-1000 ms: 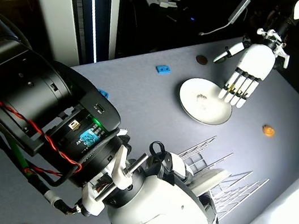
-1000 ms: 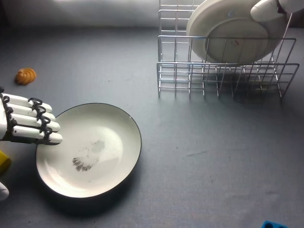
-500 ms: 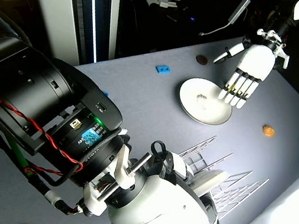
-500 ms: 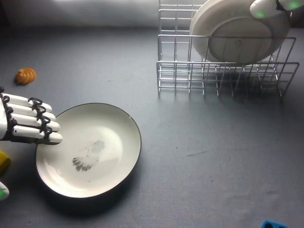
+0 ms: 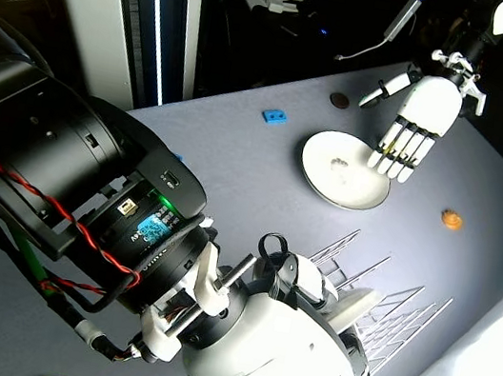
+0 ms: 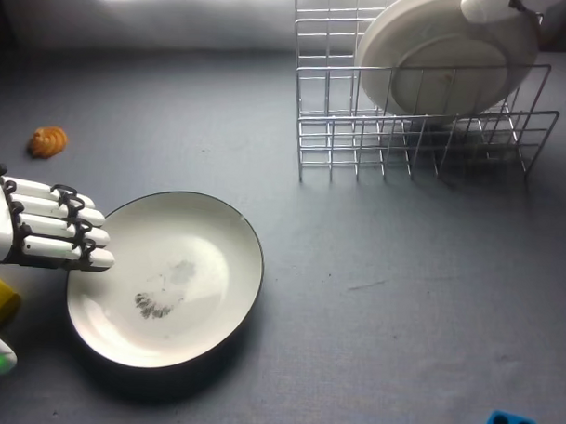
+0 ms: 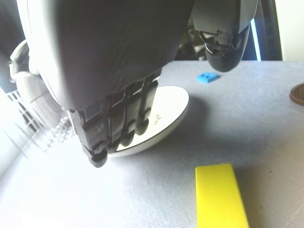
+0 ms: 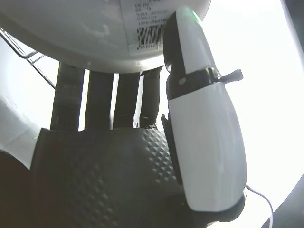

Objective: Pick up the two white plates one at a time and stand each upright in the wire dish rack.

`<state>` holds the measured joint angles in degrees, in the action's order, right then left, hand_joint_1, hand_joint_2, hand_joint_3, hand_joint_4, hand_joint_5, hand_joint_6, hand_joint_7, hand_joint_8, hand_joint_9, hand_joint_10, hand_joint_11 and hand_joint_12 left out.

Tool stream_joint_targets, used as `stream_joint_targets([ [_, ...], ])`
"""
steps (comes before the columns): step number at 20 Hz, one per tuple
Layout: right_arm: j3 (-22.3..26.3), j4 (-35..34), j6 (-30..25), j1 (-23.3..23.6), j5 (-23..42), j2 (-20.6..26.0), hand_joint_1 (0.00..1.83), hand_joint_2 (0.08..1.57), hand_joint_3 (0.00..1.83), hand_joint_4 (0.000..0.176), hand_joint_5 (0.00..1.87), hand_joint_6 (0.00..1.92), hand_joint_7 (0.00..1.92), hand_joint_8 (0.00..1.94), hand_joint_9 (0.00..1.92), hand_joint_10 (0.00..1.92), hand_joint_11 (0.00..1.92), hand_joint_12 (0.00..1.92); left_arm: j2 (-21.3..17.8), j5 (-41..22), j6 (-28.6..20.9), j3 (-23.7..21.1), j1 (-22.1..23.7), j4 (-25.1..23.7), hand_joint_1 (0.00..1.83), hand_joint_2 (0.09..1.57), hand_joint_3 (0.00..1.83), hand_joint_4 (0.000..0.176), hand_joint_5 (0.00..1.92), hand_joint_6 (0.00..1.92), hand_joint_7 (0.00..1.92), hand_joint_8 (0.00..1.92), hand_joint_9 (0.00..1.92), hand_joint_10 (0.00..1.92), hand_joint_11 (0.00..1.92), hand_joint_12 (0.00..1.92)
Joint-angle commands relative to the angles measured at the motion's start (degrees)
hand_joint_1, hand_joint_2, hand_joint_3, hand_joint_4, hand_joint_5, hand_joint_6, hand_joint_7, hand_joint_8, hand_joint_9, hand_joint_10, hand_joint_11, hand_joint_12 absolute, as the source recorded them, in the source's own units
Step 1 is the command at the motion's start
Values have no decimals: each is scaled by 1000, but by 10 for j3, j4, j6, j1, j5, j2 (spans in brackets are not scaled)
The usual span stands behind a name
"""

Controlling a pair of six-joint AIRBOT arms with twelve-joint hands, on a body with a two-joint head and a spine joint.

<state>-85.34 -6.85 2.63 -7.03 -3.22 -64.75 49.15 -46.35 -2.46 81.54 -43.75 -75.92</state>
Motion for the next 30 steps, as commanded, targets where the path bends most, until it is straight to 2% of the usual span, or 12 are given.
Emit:
stream_joint_targets([
  [1, 0, -8, -6, 10, 67, 6, 1222, 1059, 0, 0, 861, 85, 927, 0, 917, 9, 482, 1069, 1, -14, -1, 3, 1, 23, 0, 1082, 4, 0, 0, 0, 0, 0, 0, 0, 0, 0],
  [4, 0, -8, -6, 10, 69, 6, 1205, 1016, 0, 0, 831, 42, 895, 0, 884, 0, 437, 1054, 2, -13, -1, 3, 1, 23, 0, 1073, 0, 0, 0, 0, 0, 0, 0, 0, 0, 0],
  [7, 1, -8, -6, 11, 74, 7, 1209, 1041, 0, 0, 777, 10, 834, 0, 823, 0, 385, 1065, 2, -13, -1, 3, 1, 23, 0, 1073, 0, 0, 0, 0, 0, 0, 0, 0, 0, 0],
  [12, 2, -8, 2, 20, 91, 9, 1195, 1038, 0, 0, 773, 6, 829, 4, 825, 4, 376, 1074, 3, -12, -2, 3, -2, 20, 0, 1070, 0, 0, 0, 0, 0, 0, 0, 0, 0, 0],
  [16, 21, -7, 23, 32, 121, 18, 1161, 1045, 0, 0, 747, 1, 804, 2, 797, 1, 332, 1106, 4, -12, -2, 3, -3, 20, 0, 1073, 0, 0, 0, 0, 0, 0, 0, 0, 0, 0],
  [21, 37, 49, 28, 34, 187, 21, 1172, 1046, 0, 0, 767, 7, 810, 5, 793, 5, 314, 1105, 5, -12, -3, 3, -6, 19, 0, 1073, 1, 0, 0, 0, 0, 0, 0, 0, 0, 0],
  [22, 40, 64, 28, 34, 210, 20, 1178, 1044, 0, 0, 770, 8, 816, 7, 802, 9, 327, 1109, 5, -12, -3, 3, -7, 19, 0, 1072, 0, 0, 0, 0, 0, 0, 0, 0, 0, 0],
  [23, 52, 115, 28, 34, 266, 20, 1180, 1044, 0, 0, 771, 8, 817, 7, 804, 10, 329, 1109, 7, -12, -3, 3, -10, 17, 0, 1072, 0, 0, 0, 0, 0, 0, 0, 0, 0, 0],
  [24, 58, 133, 30, 34, 285, 20, 1180, 1044, 0, 0, 771, 8, 817, 7, 804, 10, 329, 1109, 7, -12, -3, 3, -10, 17, 0, 1072, 0, 0, 0, 0, 0, 0, 0, 0, 0, 0],
  [26, 71, 152, 44, 34, 293, 19, 1168, 1057, 5, 0, 750, 1, 801, 1, 789, 3, 317, 1108, 8, -12, -4, 4, -12, 16, 0, 1076, 2, 0, 0, 0, 0, 0, 0, 0, 0, 0],
  [30, 121, 244, 67, 27, 292, 8, 1180, 1025, 0, 0, 774, 5, 824, 4, 817, 9, 370, 1083, 12, -10, -9, 8, -23, 16, 0, 1074, 1, 0, 0, 0, 0, 0, 0, 0, 0, 0],
])
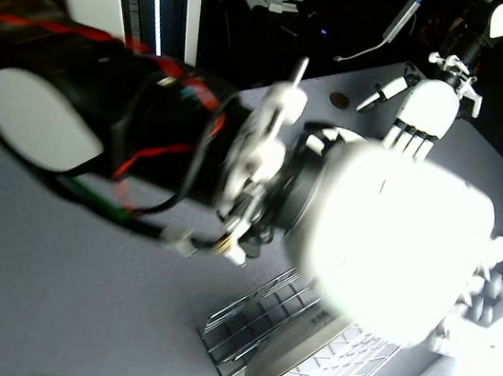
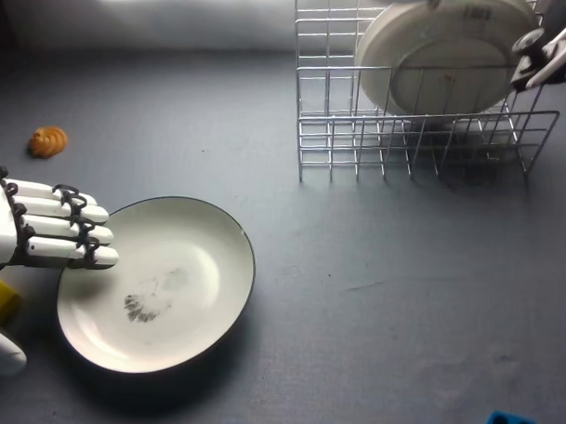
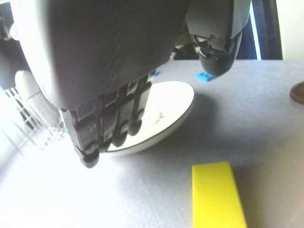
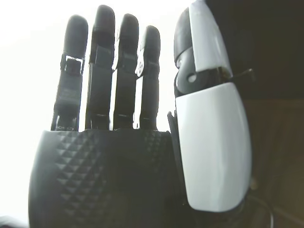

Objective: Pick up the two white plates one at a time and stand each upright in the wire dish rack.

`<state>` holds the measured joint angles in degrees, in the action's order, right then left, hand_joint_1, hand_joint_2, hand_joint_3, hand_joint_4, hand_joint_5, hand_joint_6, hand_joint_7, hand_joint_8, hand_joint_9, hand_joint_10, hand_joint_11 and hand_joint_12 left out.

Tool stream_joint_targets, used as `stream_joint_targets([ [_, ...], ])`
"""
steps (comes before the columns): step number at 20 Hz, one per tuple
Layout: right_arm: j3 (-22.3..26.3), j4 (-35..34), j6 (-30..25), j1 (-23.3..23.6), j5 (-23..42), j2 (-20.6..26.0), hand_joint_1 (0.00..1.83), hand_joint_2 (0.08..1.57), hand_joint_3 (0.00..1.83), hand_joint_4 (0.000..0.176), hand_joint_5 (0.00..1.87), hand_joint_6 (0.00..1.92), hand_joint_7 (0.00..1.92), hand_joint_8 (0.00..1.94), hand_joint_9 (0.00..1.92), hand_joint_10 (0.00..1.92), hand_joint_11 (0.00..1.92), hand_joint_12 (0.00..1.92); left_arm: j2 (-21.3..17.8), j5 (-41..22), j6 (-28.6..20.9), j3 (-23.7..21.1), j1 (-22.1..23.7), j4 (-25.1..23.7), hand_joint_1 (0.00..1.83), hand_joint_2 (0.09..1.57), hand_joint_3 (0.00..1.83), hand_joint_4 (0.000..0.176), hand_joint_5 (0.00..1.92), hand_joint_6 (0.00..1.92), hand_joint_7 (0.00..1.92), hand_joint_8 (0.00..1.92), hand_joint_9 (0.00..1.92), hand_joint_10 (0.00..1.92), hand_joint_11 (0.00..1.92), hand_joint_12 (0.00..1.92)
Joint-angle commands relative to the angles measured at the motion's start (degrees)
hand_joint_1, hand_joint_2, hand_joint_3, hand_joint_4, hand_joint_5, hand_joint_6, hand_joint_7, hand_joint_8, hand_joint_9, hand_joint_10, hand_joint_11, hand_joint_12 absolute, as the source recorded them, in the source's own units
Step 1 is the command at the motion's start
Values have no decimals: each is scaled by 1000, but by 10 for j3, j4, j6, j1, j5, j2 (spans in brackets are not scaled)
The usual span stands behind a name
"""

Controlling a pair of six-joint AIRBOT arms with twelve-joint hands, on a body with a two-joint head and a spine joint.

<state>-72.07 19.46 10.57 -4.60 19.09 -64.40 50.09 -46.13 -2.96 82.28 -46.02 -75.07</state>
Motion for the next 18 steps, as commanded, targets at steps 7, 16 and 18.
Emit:
stream_joint_targets([
  [7, 101, 23, 135, -21, 56, -5, 1113, 1042, 0, 0, 632, 0, 648, 0, 605, 0, 147, 1146, 10, -8, -11, 3, -33, 8, 0, 1082, 4, 0, 0, 0, 0, 0, 0, 0, 0, 0],
  [16, 117, 24, 328, -84, 2, -78, 1082, 796, 0, 0, 1, 0, 0, 0, 0, 0, 0, 5, 11, -7, -11, 2, -38, 8, 0, 1065, 0, 0, 0, 0, 0, 0, 0, 0, 0, 0],
  [18, 117, 24, 366, -99, 4, -95, 1042, 735, 0, 0, 0, 0, 0, 0, 0, 0, 0, 0, 11, -7, -11, 2, -38, 8, 0, 1069, 0, 0, 0, 0, 0, 0, 0, 0, 0, 0],
])
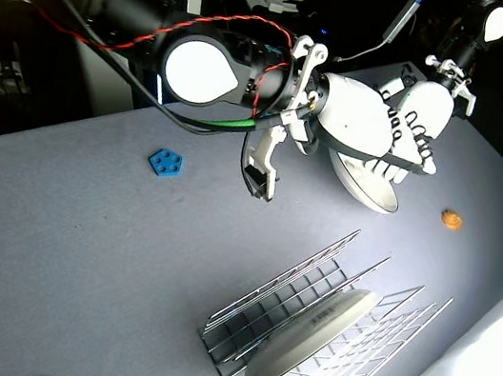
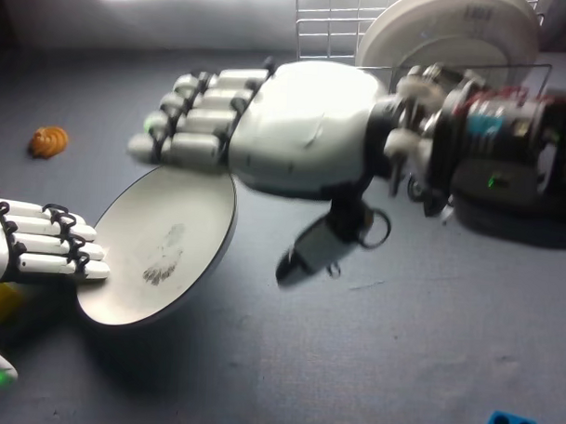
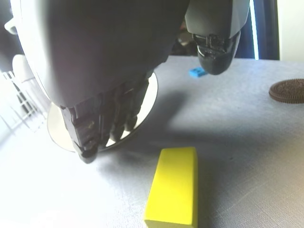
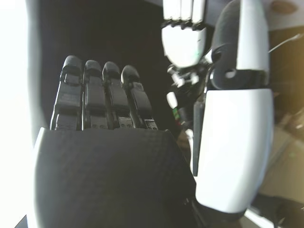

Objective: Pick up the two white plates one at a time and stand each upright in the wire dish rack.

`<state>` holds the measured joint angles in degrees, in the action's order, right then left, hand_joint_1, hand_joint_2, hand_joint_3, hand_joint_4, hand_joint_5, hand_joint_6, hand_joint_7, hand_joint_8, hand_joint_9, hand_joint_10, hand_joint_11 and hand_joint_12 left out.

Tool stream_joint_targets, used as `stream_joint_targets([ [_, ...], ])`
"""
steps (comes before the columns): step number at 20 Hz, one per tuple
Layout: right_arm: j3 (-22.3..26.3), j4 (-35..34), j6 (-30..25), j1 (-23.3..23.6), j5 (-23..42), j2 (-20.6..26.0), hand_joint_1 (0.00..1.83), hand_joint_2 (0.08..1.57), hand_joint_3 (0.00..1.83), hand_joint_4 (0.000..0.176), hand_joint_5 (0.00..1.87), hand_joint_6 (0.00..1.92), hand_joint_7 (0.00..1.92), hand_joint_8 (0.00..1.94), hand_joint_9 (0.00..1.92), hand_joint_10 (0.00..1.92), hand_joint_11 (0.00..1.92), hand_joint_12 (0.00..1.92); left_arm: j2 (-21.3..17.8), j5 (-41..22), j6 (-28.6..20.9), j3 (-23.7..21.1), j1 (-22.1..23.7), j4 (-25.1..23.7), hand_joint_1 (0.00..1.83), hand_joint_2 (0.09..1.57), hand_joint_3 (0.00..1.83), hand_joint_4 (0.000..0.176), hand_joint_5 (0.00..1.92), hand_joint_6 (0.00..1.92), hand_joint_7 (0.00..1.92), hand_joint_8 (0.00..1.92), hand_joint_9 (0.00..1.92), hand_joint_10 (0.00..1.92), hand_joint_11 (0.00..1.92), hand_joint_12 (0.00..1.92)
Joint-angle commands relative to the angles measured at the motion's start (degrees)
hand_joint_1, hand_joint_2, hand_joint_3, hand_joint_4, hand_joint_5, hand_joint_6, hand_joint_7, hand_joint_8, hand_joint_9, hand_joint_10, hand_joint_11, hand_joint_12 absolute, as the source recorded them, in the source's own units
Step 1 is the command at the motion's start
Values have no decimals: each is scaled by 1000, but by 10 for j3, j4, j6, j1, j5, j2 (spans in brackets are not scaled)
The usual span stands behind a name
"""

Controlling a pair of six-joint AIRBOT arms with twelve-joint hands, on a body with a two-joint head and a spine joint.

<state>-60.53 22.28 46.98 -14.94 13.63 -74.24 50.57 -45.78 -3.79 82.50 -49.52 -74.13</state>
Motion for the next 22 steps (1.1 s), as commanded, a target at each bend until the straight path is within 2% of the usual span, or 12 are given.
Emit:
stream_joint_targets([
  [1, 1, -5, 19, 0, 59, -2, 1039, 698, 0, 0, 0, 0, 0, 0, 0, 0, 0, 0, 6, -10, -2, 0, -3, -1, 0, 1068, 0, 0, 0, 0, 0, 0, 0, 0, 0, 0],
  [4, -3, -5, 71, -11, 58, -28, 1031, 653, 0, 0, 0, 0, 0, 0, 0, 0, 0, 0, 6, -10, -2, 1, -3, -1, 0, 1071, 0, 0, 0, 0, 0, 0, 0, 0, 0, 0],
  [12, -65, -5, 88, -29, 79, -99, 1216, 741, 20, 0, 0, 0, 0, 0, 0, 0, 0, 0, 8, -10, -2, 2, -3, -1, 0, 1065, 0, 0, 0, 0, 0, 0, 0, 0, 0, 0],
  [15, -91, -8, 92, -28, 85, -119, 1269, 762, 22, 18, 0, 0, 0, 0, 0, 0, 0, 0, 8, -10, -2, 2, -2, -1, 0, 1068, 0, 0, 0, 0, 0, 0, 0, 0, 0, 0],
  [16, -101, -20, 92, -28, 85, -126, 1255, 777, 25, 5, 0, 0, 0, 0, 0, 0, 0, 0, 8, -10, -3, 2, -1, -1, 0, 1066, 0, 0, 0, 0, 0, 0, 0, 0, 0, 0],
  [17, -121, -40, 92, -29, 85, -142, 1253, 780, 25, 3, 0, 0, 0, 0, 0, 0, 0, 0, 9, -10, -3, 3, 0, -1, 0, 1066, 0, 0, 0, 0, 0, 0, 0, 0, 0, 0],
  [20, -129, -59, 92, -26, 92, -152, 1284, 782, 23, 3, 0, 0, 0, 0, 0, 0, 0, 0, 9, -10, -4, 3, 1, -1, 0, 1069, 0, 0, 0, 0, 0, 0, 0, 0, 0, 0],
  [21, -131, -59, 92, -25, 93, -155, 1283, 780, 17, 14, 0, 0, 0, 0, 0, 0, 0, 0, 9, -10, -4, 3, 1, -1, 0, 1067, 0, 0, 0, 0, 0, 0, 0, 0, 0, 0],
  [22, -133, -61, 92, -24, 93, -159, 1291, 795, 22, 0, 0, 0, 0, 0, 0, 0, 0, 0, 9, -10, -4, 3, 1, -1, 0, 1066, 0, 0, 0, 0, 0, 0, 0, 0, 0, 0],
])
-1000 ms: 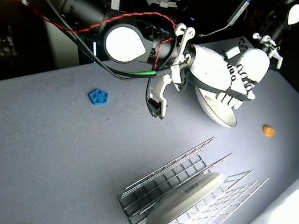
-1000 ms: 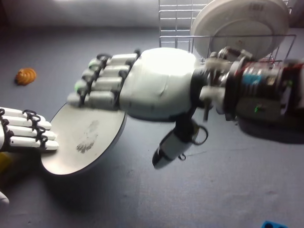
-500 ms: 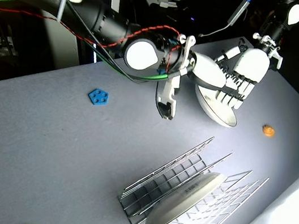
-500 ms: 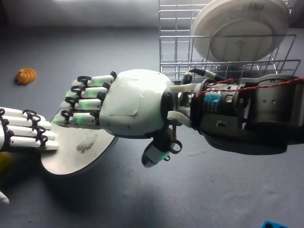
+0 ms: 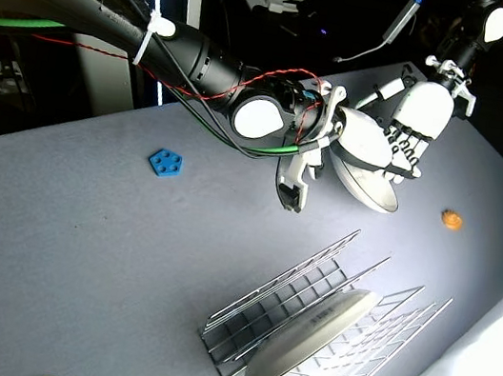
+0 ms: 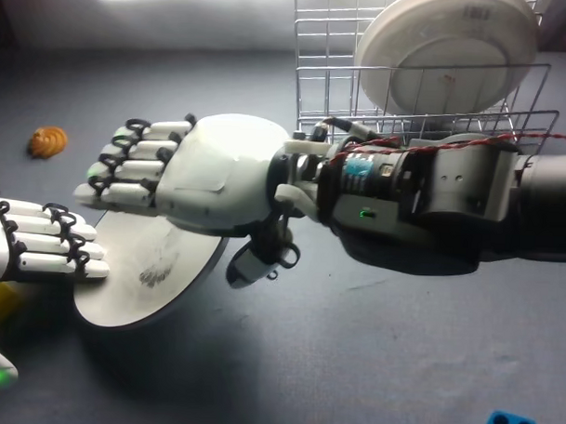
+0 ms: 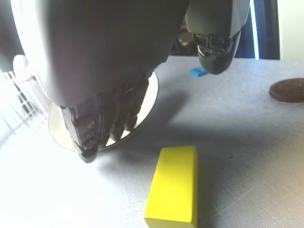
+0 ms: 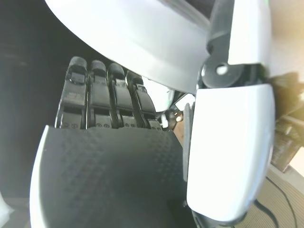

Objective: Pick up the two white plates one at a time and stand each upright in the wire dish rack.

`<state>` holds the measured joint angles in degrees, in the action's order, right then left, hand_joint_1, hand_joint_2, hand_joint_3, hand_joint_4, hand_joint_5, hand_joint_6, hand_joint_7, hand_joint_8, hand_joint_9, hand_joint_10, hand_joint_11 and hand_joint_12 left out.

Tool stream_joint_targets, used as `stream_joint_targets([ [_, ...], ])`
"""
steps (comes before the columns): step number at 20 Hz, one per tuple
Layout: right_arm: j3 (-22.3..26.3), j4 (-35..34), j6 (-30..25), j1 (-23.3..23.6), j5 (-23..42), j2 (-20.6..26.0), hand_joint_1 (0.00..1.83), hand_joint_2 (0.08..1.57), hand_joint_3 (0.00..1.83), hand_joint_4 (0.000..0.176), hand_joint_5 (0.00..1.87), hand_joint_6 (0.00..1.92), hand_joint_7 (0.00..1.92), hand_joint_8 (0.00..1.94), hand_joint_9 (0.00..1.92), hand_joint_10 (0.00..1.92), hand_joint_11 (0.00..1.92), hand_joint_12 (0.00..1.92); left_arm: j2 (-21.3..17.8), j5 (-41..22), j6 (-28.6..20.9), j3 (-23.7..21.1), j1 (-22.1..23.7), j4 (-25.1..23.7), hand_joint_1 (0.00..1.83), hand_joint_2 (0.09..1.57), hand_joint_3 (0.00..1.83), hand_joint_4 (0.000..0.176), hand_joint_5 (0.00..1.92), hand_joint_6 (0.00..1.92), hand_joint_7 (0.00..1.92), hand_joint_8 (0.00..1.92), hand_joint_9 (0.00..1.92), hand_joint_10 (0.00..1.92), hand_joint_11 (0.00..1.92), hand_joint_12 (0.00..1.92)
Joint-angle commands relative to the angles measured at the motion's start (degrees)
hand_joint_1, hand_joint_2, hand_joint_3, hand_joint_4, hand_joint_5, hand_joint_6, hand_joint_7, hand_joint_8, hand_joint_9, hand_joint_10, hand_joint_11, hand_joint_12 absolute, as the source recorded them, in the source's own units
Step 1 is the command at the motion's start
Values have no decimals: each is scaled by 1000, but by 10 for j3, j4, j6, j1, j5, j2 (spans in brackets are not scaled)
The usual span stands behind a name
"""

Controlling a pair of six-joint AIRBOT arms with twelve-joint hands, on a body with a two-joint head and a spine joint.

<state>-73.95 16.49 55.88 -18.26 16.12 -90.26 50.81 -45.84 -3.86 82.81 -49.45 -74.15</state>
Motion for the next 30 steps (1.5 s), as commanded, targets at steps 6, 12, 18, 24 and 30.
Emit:
stream_joint_targets([
  [6, -4, -3, 8, -1, 71, -9, 1290, 834, 26, 18, 0, 0, 0, 0, 0, 0, 0, 0, 7, -9, -4, 0, 2, -1, 0, 1062, 0, 0, 0, 0, 0, 0, 0, 0, 0, 0],
  [12, -23, -3, 8, -14, 77, -24, 1292, 852, 0, 0, 242, 17, 187, 11, 168, 22, 0, 679, 7, -9, -4, 0, 2, -1, 0, 1064, 0, 0, 0, 0, 0, 0, 0, 0, 0, 0],
  [18, -29, -3, 8, -21, 88, -30, 1254, 895, 3, 0, 430, 16, 380, 9, 332, 21, 0, 1007, 8, -9, -4, 1, 2, -1, 0, 1070, 1, 0, 0, 0, 0, 0, 0, 0, 0, 0],
  [24, -29, -3, 8, -21, 89, -29, 1323, 1081, 10, 0, 861, 28, 887, 13, 866, 43, 430, 1029, 8, -9, -4, 0, 2, -1, 0, 1071, 1, 0, 0, 0, 0, 0, 0, 0, 0, 0],
  [30, -28, -4, 4, -24, 89, -23, 1371, 1091, 0, 0, 1011, 933, 1088, 760, 914, 1146, 520, 1421, 7, -9, -4, -1, 0, -1, 0, 1075, 2, 0, 0, 0, 0, 0, 0, 0, 0, 0],
])
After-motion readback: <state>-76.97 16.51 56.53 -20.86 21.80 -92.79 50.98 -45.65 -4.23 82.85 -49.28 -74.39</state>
